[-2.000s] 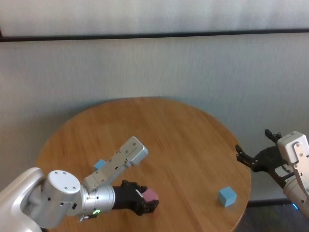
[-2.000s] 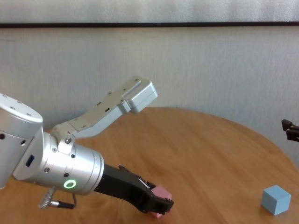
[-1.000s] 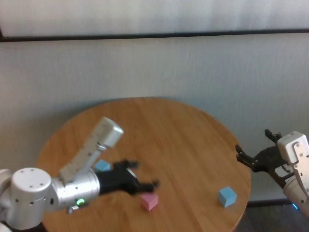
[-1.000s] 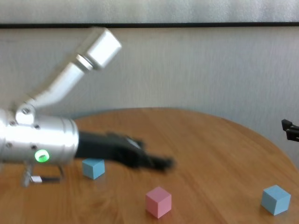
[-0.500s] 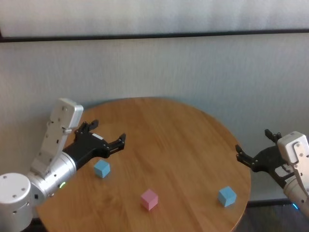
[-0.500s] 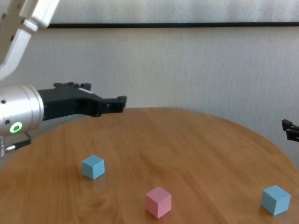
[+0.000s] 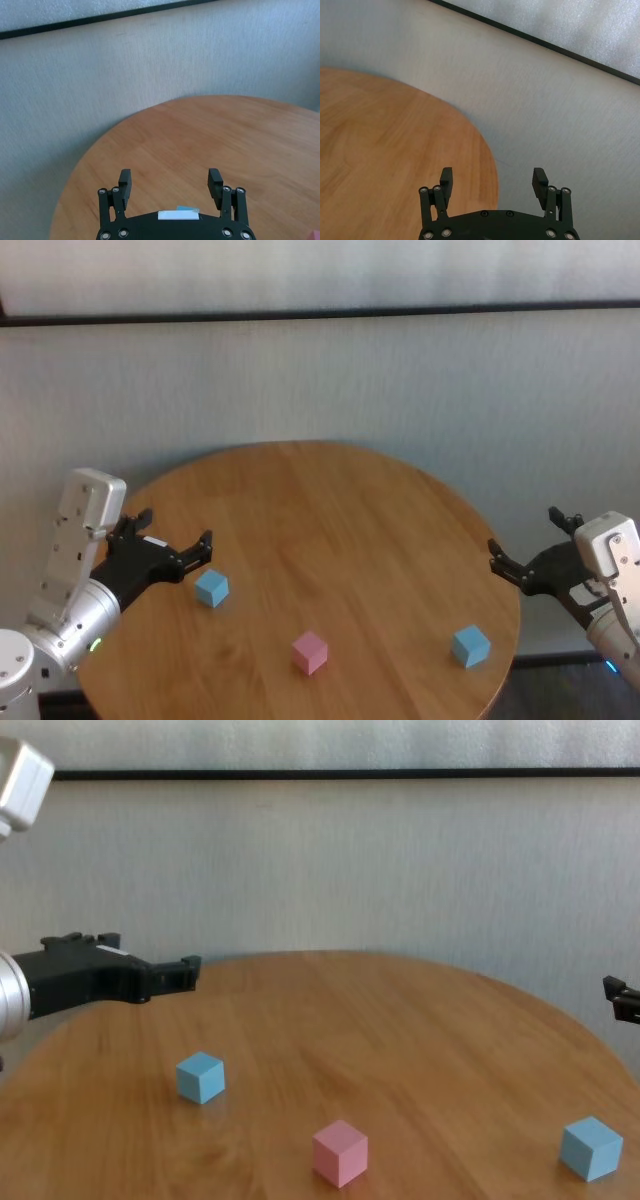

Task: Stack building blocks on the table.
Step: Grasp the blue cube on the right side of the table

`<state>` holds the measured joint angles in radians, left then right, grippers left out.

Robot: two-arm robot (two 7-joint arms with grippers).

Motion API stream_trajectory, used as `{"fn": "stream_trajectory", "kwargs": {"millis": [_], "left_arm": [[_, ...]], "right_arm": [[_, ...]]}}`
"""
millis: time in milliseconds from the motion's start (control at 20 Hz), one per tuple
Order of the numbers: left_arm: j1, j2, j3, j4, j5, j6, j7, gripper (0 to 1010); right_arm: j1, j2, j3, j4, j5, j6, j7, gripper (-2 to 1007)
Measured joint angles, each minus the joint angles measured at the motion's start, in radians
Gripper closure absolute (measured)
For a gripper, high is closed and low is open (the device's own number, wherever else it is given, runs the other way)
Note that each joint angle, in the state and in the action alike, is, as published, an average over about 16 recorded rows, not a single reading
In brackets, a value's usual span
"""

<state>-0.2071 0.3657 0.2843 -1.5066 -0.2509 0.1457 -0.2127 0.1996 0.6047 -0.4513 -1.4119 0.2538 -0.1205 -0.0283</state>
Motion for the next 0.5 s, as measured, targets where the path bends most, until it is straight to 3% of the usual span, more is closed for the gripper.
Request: {"fn": "stream_trajectory", "kwargs": {"millis": [300,400,500], "left_arm": [[0.010,-0.002,-0.011,0.006,0.003,0.003,0.012,10],[0.010,-0.002,-0.010,0.006,0.003,0.004,0.011,10],[0.008,-0.002,-0.008,0.006,0.003,0.005,0.010,10]], "right_arm": [[-0.002,0.001,0.001,-0.004,0.004,0.007,0.005,4],[-0.008,0.003,0.006,-0.018,0.018,0.031,0.011,4],[-0.017,0.007,0.013,-0.040,0.038,0.074,0.018,4]]}}
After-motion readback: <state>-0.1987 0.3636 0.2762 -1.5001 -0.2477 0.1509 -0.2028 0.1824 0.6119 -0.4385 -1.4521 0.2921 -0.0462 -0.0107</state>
